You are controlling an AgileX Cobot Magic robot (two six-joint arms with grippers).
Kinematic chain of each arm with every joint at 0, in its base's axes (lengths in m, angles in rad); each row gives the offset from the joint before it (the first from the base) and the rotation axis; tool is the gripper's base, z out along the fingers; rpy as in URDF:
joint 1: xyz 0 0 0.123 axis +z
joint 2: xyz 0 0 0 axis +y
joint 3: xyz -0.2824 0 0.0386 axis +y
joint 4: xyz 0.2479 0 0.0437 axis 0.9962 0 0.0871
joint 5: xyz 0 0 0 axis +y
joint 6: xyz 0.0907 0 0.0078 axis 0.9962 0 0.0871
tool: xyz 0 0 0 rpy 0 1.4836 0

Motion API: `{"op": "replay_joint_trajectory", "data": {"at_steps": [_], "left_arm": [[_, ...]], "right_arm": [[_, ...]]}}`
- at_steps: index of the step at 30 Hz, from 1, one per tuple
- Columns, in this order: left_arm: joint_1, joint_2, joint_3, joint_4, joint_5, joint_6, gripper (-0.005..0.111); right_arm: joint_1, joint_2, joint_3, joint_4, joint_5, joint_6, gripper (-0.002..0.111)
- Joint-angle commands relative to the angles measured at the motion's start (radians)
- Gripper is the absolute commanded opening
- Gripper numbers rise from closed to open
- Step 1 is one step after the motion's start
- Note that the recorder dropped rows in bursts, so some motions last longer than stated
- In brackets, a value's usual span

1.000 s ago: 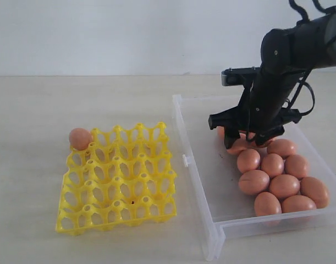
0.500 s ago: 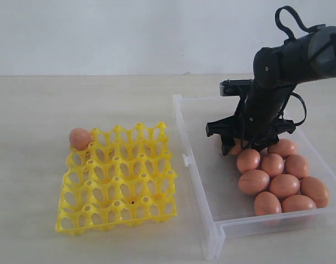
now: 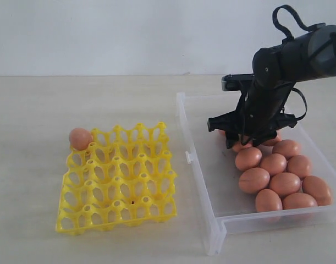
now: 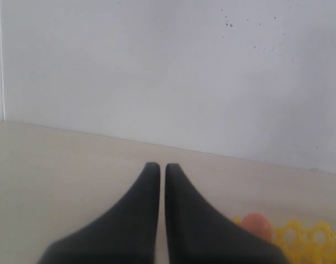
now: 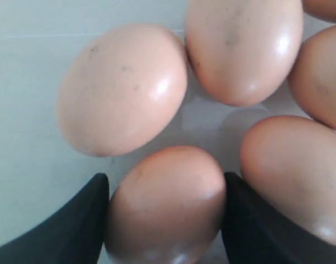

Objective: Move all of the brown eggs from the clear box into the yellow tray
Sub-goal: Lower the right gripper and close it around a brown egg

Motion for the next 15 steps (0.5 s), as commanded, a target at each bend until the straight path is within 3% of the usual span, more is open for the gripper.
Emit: {"op": "replay_joint_trajectory", "data": {"at_steps": [1,4,6,7,14,15], "left_arm": [[-0.002,-0.002,0.003,-0.009,-0.002,-0.009,0.004],[-0.002,-0.002,0.003,-0.009,-0.002,-0.009,0.004],[-0.002,-0.002,0.003,-0.009,-0.002,-0.009,0.004],[-0.002,-0.002,0.003,-0.009,-0.002,-0.009,0.004],[-0.002,-0.002,0.003,-0.009,0.001,-0.009,0.004],[-0.002,-0.002,0.003,-0.009,0.001,-0.009,0.004]], "right_arm": [[-0.003,-0.004,-0.006,-0.029,0.010,-0.017,0.030],[-0.003,-0.004,-0.006,-0.029,0.017,-0.040,0.027],[-0.003,-0.004,-0.006,-0.029,0.017,-0.079,0.013],[-0.003,-0.006,-0.006,-0.031,0.011,-0.123,0.000],[-0.003,-0.006,-0.006,-0.031,0.030,-0.326,0.001],[-0.003,-0.006,-0.006,-0.031,0.030,-0.326,0.007]]}}
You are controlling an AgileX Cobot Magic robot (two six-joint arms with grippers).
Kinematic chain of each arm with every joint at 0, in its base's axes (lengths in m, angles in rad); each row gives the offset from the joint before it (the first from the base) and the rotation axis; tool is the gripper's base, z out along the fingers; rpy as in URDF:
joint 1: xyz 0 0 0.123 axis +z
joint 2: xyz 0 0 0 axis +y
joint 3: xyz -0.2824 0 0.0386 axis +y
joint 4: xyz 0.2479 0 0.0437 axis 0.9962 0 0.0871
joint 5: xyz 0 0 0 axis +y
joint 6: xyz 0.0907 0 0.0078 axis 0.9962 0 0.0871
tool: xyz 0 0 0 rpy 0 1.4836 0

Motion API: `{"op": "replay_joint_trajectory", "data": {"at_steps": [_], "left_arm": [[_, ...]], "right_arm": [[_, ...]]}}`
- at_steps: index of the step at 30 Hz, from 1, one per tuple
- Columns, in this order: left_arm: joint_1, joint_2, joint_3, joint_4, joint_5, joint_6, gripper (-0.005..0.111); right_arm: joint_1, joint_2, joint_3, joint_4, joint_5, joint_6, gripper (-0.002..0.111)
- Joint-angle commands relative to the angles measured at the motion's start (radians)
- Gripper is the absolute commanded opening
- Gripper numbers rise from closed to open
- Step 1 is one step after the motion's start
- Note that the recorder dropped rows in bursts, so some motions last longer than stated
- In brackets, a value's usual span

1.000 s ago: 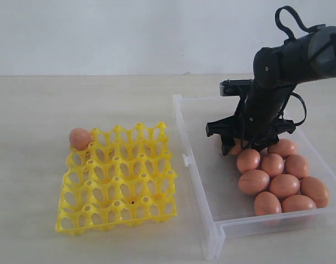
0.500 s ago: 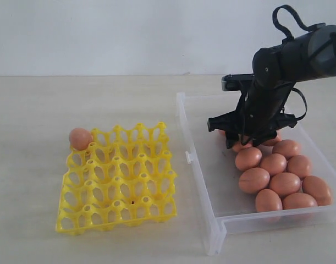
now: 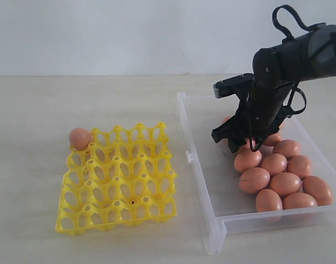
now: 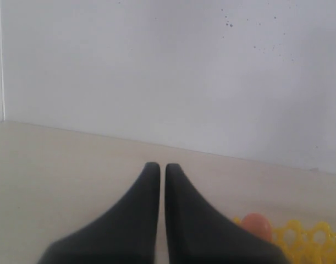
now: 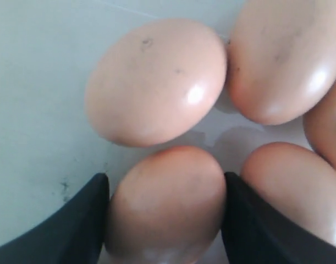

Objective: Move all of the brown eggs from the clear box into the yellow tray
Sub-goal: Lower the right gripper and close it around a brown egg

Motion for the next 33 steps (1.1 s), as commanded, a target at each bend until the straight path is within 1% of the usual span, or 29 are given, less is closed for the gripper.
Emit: {"op": "replay_joint_trajectory", "data": {"at_steps": [1,3,4,6,15,18,20,21,25,28,29,33], "left_arm": [[-0.002,-0.002,0.003,-0.009,0.001,-0.009,0.004],[-0.002,-0.002,0.003,-0.009,0.001,-0.009,0.004],[-0.002,-0.002,0.003,-0.009,0.001,-0.009,0.004],[-0.002,-0.002,0.003,-0.009,-0.002,-0.009,0.004],[-0.002,-0.002,0.003,-0.009,-0.002,-0.009,0.004],[-0.002,-0.002,0.003,-0.009,0.001,-0.009,0.004],[-0.002,-0.002,0.003,-0.009,0.001,-0.009,0.004],[-0.002,-0.002,0.003,-0.009,0.001,-0.009,0.004],[-0.002,-0.002,0.003,-0.009,0.001,-0.009,0.004],[-0.002,-0.002,0.003,-0.009,-0.003,-0.009,0.004],[-0.002,-0.002,0.003,-0.009,-0.003,-0.009,0.004],[-0.002,-0.002,0.003,-0.009,-0.003,-0.009,0.004]], "right_arm": [[-0.003,-0.006,-0.006,-0.009,0.016,-0.037,0.014],[-0.003,-0.006,-0.006,-0.004,0.009,-0.023,0.035],[-0.003,-0.006,-0.006,-0.004,0.002,0.007,0.049],[-0.003,-0.006,-0.006,-0.006,-0.010,0.068,0.057],[-0.003,-0.006,-0.006,-0.006,-0.057,0.242,0.057],[-0.003,-0.006,-0.006,-0.030,-0.057,0.350,0.057],[-0.003,-0.005,-0.006,-0.038,-0.042,0.377,0.050],[-0.003,-0.005,-0.006,-0.041,-0.035,0.377,0.039],[-0.003,-0.005,-0.006,-0.041,-0.020,0.368,0.021],[-0.003,-0.005,-0.006,-0.041,-0.016,0.326,0.004],[-0.003,-0.005,-0.006,-0.039,-0.019,0.302,0.000],[-0.003,-0.015,-0.006,-0.039,-0.056,0.270,0.000]]}}
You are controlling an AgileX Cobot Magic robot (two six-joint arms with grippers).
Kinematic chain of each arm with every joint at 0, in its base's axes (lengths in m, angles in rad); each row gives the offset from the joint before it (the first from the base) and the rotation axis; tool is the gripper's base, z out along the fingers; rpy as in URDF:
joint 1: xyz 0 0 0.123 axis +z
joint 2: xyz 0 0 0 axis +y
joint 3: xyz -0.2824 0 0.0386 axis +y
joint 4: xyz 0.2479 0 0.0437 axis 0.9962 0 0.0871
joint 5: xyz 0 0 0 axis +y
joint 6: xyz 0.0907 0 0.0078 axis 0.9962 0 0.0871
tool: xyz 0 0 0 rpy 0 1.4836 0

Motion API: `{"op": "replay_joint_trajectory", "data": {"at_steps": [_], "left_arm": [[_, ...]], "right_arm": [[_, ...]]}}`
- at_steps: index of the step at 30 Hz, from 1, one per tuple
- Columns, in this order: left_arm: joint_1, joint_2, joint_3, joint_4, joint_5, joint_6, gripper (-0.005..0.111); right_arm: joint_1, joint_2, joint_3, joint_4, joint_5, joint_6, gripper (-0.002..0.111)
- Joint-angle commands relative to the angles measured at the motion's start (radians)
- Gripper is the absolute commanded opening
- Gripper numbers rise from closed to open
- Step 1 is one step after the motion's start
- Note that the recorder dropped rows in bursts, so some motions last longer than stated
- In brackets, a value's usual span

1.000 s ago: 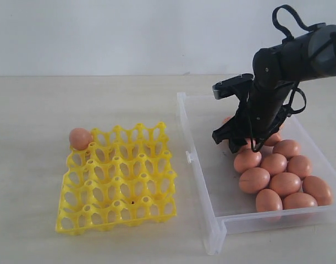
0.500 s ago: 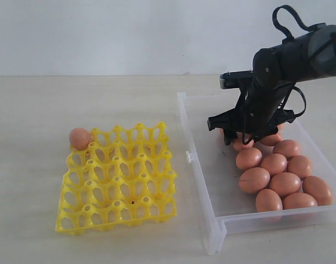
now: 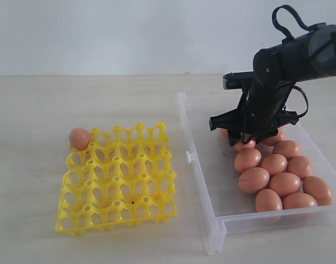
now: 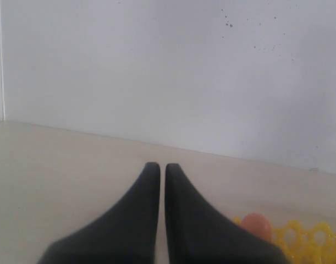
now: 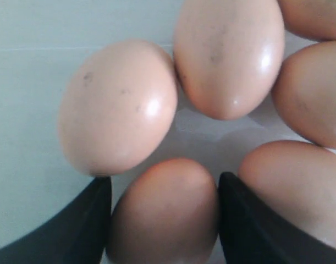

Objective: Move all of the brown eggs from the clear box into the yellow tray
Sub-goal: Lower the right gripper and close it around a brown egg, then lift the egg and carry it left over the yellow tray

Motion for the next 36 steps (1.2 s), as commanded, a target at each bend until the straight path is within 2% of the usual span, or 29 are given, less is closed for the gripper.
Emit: {"op": "replay_joint_trajectory", "data": {"at_steps": [1,11,15,20,27,32,36], "left_arm": [[-0.002,-0.002,0.003,-0.009,-0.003,-0.009,0.004],[-0.002,-0.002,0.003,-0.009,-0.003,-0.009,0.004],[-0.002,-0.002,0.003,-0.009,-0.003,-0.009,0.004],[-0.002,-0.002,0.003,-0.009,-0.003,-0.009,0.004],[-0.002,-0.002,0.003,-0.009,-0.003,-0.009,0.004],[-0.002,-0.002,0.003,-0.009,-0.003,-0.009,0.004],[-0.002,-0.002,0.003,-0.009,-0.003,-0.009,0.004]], "right_arm": [[-0.003,-0.023,-0.006,-0.015,-0.038,-0.034,0.000],[-0.003,-0.151,0.001,-0.085,-0.115,-0.023,0.000],[-0.003,-0.210,0.049,-0.085,-0.220,-0.021,0.000],[0.042,-0.283,0.174,-0.085,-0.520,-0.021,0.000],[0.179,-0.296,0.331,-0.085,-1.039,-0.021,0.000],[0.265,-0.237,0.357,-0.107,-1.354,-0.026,0.000],[0.279,-0.134,0.344,-0.197,-1.549,-0.026,0.000]]}}
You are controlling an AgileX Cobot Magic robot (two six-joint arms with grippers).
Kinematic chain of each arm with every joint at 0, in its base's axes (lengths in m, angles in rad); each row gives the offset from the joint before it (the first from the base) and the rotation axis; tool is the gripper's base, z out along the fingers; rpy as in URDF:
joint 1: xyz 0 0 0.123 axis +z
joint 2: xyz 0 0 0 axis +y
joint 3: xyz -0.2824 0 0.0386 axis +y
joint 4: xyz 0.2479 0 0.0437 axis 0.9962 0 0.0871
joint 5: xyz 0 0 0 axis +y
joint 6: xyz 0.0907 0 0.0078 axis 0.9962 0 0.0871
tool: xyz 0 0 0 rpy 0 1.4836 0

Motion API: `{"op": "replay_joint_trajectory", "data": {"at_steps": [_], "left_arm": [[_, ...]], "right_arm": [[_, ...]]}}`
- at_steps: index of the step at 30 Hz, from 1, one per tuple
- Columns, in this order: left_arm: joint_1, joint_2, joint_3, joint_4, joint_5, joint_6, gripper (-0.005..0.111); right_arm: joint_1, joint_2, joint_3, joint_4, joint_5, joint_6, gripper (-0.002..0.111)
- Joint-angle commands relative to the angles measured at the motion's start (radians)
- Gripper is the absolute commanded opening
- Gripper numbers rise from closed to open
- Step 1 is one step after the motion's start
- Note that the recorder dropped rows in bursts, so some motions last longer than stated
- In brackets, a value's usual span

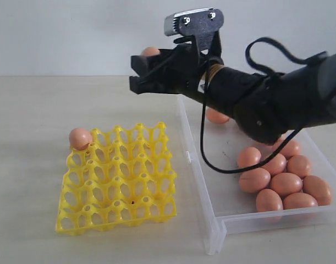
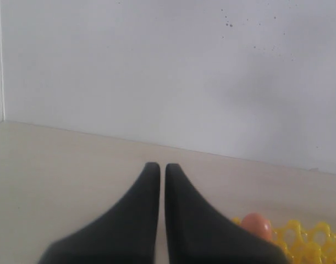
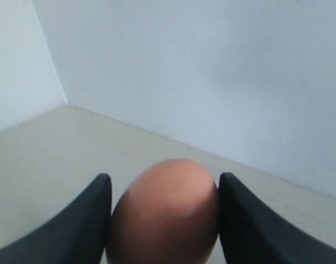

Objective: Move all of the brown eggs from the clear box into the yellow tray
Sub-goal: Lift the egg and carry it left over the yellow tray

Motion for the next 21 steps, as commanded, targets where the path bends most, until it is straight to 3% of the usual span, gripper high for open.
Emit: {"op": "replay_joint_trajectory", "data": {"at_steps": [1,6,12,21], "left_arm": [[-0.002,-0.002,0.003,-0.009,-0.003,-0.009,0.004],[-0.002,-0.002,0.003,-0.009,-0.003,-0.009,0.004],[-0.002,-0.002,0.003,-0.009,-0.003,-0.009,0.004],[-0.002,-0.002,0.003,-0.009,-0.003,-0.009,0.004]], "right_arm": [[0.010,0.102,-0.017,-0.088,-0.197,-0.014,0.000],[0.008,0.240,-0.116,-0.202,-0.200,-0.027,0.000],[0.008,0.373,-0.254,-0.329,-0.237,0.122,0.000],[0.008,0.458,-0.312,-0.340,-0.230,0.141,0.000]]}}
